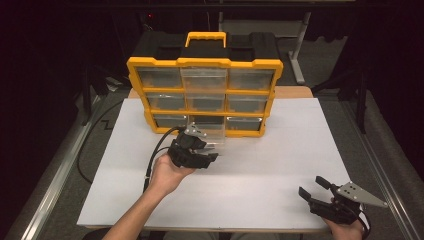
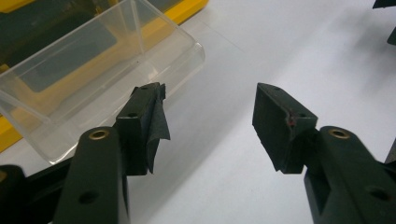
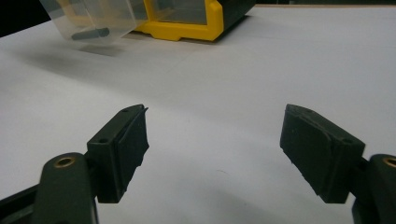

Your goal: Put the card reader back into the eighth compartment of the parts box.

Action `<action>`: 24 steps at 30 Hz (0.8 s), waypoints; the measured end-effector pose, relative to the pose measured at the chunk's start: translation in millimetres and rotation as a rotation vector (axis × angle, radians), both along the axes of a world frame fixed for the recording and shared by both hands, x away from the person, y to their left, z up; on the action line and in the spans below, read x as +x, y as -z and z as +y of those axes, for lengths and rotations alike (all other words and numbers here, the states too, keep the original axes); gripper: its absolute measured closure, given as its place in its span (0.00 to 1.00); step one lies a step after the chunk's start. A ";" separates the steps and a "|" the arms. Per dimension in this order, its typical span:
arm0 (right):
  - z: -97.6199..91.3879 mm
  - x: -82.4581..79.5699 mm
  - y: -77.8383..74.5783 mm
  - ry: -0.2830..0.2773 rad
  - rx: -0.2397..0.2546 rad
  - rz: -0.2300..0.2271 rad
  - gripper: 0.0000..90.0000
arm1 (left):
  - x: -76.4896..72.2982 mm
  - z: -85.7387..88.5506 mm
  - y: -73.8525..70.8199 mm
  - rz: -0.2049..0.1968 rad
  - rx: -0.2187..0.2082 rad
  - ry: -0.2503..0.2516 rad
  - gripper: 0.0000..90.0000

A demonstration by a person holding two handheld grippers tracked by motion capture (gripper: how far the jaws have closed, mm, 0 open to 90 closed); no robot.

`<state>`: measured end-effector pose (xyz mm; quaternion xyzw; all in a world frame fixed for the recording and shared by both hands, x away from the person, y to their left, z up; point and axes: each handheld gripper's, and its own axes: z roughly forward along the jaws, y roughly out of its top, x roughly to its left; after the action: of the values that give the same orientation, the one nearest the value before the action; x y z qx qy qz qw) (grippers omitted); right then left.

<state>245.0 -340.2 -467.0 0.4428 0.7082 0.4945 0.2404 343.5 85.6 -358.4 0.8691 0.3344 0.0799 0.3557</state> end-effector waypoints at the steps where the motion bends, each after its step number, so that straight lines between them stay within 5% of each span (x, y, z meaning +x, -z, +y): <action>1: 0.0 -0.1 0.0 0.001 0.000 0.000 0.26 | -1.4 1.0 0.5 0.001 0.006 0.008 0.49; 24: -0.1 0.2 0.2 0.000 -0.003 0.000 0.26 | -19.6 19.7 20.0 -0.001 -0.007 -0.026 0.48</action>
<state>245.2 -340.2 -467.2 0.4423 0.7090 0.4935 0.2410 323.9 105.4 -378.4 0.8634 0.3460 0.0837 0.3576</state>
